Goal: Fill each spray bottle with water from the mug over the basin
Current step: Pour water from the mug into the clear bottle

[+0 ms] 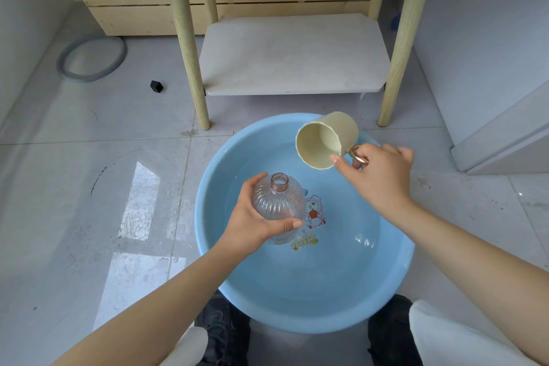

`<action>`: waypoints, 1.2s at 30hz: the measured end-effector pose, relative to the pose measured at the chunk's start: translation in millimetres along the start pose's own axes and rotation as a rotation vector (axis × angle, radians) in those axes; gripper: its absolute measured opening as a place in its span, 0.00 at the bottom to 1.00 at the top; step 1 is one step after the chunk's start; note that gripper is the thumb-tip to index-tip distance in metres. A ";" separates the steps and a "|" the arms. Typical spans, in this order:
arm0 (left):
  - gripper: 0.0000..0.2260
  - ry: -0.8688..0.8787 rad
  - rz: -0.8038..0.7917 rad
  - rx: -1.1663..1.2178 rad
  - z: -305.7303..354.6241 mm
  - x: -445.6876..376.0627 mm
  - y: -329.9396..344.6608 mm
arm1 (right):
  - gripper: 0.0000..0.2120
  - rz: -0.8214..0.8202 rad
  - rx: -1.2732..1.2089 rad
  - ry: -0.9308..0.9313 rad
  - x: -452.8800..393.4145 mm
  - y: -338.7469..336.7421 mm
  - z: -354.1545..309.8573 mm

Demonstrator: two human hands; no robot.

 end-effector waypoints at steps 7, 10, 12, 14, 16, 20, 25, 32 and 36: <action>0.37 0.000 0.007 -0.008 -2.8 -0.5 -6.2 | 0.23 -0.062 0.312 -0.208 8.8 33.2 6.2; 0.37 -0.017 0.011 0.006 -3.7 -0.2 -7.6 | 0.22 -0.128 0.438 -0.286 10.5 45.1 2.4; 0.37 -0.029 0.011 0.007 -4.9 -0.1 -7.9 | 0.21 -0.171 0.522 -0.339 13.0 52.7 -0.2; 0.36 -0.031 0.012 0.016 -5.0 0.2 -7.7 | 0.21 -0.210 0.577 -0.398 17.9 60.7 -1.4; 0.36 -0.034 0.019 0.026 -5.6 0.1 -8.3 | 0.21 -0.230 0.601 -0.448 23.6 67.1 -1.1; 0.38 -0.072 0.008 0.061 -8.8 -1.1 -11.0 | 0.20 -0.249 0.560 -0.495 34.1 75.9 -1.9; 0.40 -0.075 -0.002 0.054 -9.6 -1.4 -10.3 | 0.24 -0.384 0.367 -0.303 35.8 72.8 2.2; 0.38 -0.043 0.036 0.043 -9.7 -2.8 -10.2 | 0.27 -0.482 -0.072 0.270 23.6 53.0 15.9; 0.38 -0.029 0.040 0.030 -7.1 -3.6 -9.9 | 0.27 -0.482 -0.282 0.429 21.9 46.4 20.4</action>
Point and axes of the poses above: each hand's wrist, its own x-axis away from the middle knuckle, its own y-axis out of the palm, z = x × y, the point moved 6 cm from there along -x, towards the middle knuckle, and after that the axes turned 9 degrees about x, right-handed, at the moved point
